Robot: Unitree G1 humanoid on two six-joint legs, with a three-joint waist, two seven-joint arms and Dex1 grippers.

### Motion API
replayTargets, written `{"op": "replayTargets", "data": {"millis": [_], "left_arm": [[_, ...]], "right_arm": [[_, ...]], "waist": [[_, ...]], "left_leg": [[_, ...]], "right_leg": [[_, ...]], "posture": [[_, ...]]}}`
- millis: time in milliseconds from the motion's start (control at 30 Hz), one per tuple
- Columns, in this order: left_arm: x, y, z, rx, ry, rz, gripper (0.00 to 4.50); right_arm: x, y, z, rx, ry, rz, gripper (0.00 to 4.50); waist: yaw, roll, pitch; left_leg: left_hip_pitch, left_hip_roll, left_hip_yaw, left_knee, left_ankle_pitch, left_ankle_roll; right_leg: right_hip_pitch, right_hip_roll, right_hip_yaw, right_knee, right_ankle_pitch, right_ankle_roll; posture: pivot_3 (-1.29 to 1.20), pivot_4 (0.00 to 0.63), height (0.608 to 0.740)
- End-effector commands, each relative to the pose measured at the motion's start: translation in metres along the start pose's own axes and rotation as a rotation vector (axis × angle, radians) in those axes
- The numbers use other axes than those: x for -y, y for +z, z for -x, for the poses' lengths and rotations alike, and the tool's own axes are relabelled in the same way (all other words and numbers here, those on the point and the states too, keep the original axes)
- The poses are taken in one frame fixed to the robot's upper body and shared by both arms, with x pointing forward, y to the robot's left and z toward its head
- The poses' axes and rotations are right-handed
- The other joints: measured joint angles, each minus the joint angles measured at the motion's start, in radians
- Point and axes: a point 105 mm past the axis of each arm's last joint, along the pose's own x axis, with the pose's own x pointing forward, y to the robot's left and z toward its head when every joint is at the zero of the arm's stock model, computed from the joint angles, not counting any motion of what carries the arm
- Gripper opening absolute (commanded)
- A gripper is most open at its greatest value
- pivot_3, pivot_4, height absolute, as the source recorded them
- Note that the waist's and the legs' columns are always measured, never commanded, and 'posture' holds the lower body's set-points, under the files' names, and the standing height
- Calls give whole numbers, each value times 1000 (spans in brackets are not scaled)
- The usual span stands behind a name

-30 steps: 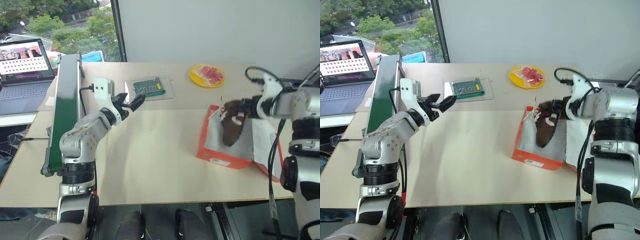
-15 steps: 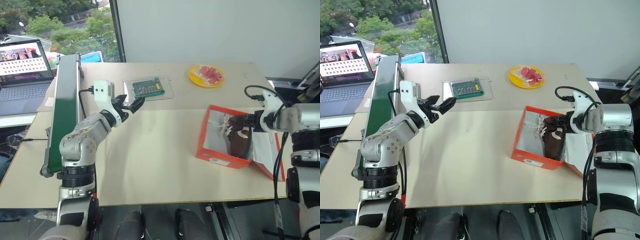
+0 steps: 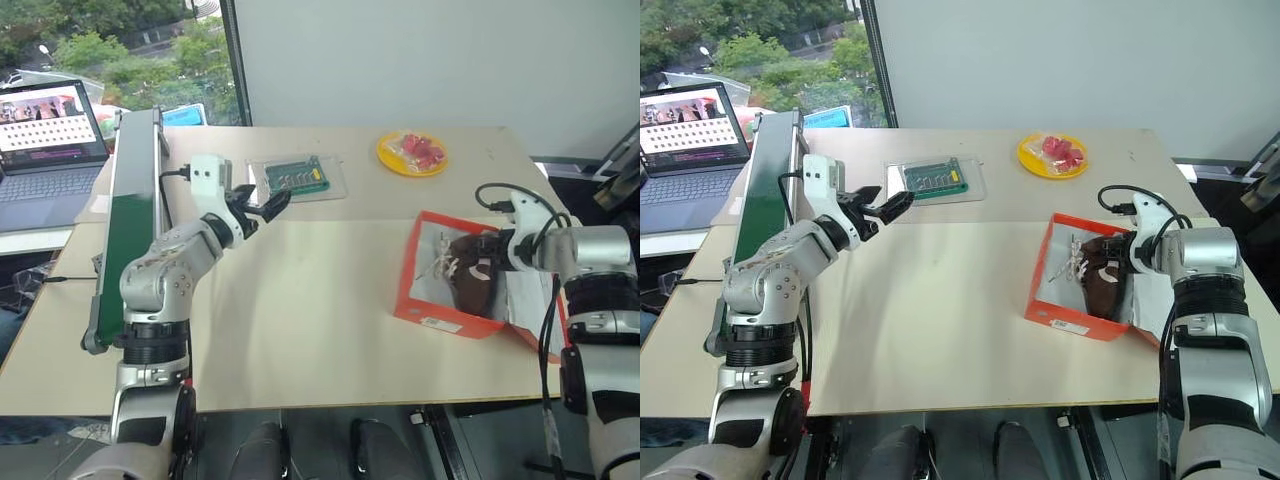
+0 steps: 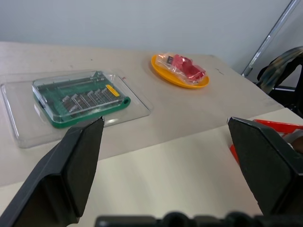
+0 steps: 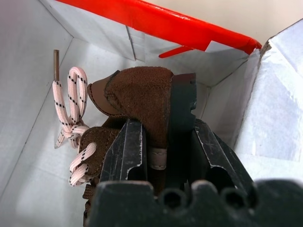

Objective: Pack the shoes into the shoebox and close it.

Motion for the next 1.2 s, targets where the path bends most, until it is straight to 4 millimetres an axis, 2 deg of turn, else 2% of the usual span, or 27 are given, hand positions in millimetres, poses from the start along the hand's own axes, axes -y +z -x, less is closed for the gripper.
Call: {"op": "replayTargets", "data": {"millis": [33,167,200,300,467,600,733,833,867,933,1000,1100,1200], "left_arm": [[6,18,-2,53,-29,-48,4456],[8,17,-3,47,-37,-54,4456],[8,16,-3,46,-38,-55,4500],[8,14,-2,37,-39,-58,4500],[7,14,-2,35,-37,-59,4500],[7,15,-3,35,-36,-61,4500],[3,19,-2,49,-16,-71,4500],[-5,24,1,58,21,-88,4500],[-8,25,3,59,37,-103,4500],[-13,29,8,64,67,-131,4500],[-14,30,11,64,79,-148,4500],[-20,32,22,50,111,-205,4500],[-32,34,37,60,168,-195,4500]], "right_arm": [[2,-15,-8,-27,-4,-40,789],[6,-24,-13,-44,-17,-68,789],[6,-24,-13,-44,-18,-69,1693],[6,-20,-12,-31,-23,-70,2562],[1,-7,-9,7,-11,-63,4335],[-10,12,-1,59,16,-32,4431],[-23,40,19,149,56,4,4431],[-43,73,46,297,139,62,4431],[-51,89,59,398,150,137,4431],[-81,110,84,555,338,131,4431],[-98,114,95,594,472,115,4431],[-145,113,109,666,708,240,4431],[-171,96,98,604,815,276,4431]], "waist": [[-1,0,0],[0,-3,-2],[0,-3,-2],[2,-3,-2],[3,-3,-2],[1,-3,-2],[-1,-3,-2],[-2,-3,-2],[-2,-2,-2],[-1,-2,-1],[-1,-2,-1],[-1,-2,-1],[0,-2,-1]], "left_leg": [[0,0,0,0,0,0],[1,0,0,0,0,0],[1,0,0,0,0,0],[1,0,0,0,0,0],[-1,0,0,0,1,-1],[0,0,0,0,0,-1],[-1,0,-2,0,0,-1],[-1,0,-2,0,0,-1],[-1,0,-3,0,0,0],[-1,0,-3,-1,0,0],[-1,0,-3,-1,0,0],[-1,1,-3,0,0,0],[0,1,-3,0,0,0]], "right_leg": [[0,0,0,0,0,0],[1,0,0,0,0,0],[2,0,0,0,0,0],[2,0,0,0,0,0],[0,0,0,0,0,0],[0,0,0,0,0,0],[-1,0,0,1,0,0],[-2,0,1,1,0,0],[-2,0,1,1,0,0],[-3,0,1,1,0,0],[-2,0,1,1,0,0],[-2,0,0,1,0,0],[-2,0,0,2,0,0]], "posture": [[0,150,740],[0,150,740],[0,150,740],[0,150,740],[0,150,740],[0,150,740],[0,150,740],[0,150,740],[0,150,740],[0,150,740],[0,150,740],[0,150,740],[0,150,740]]}}
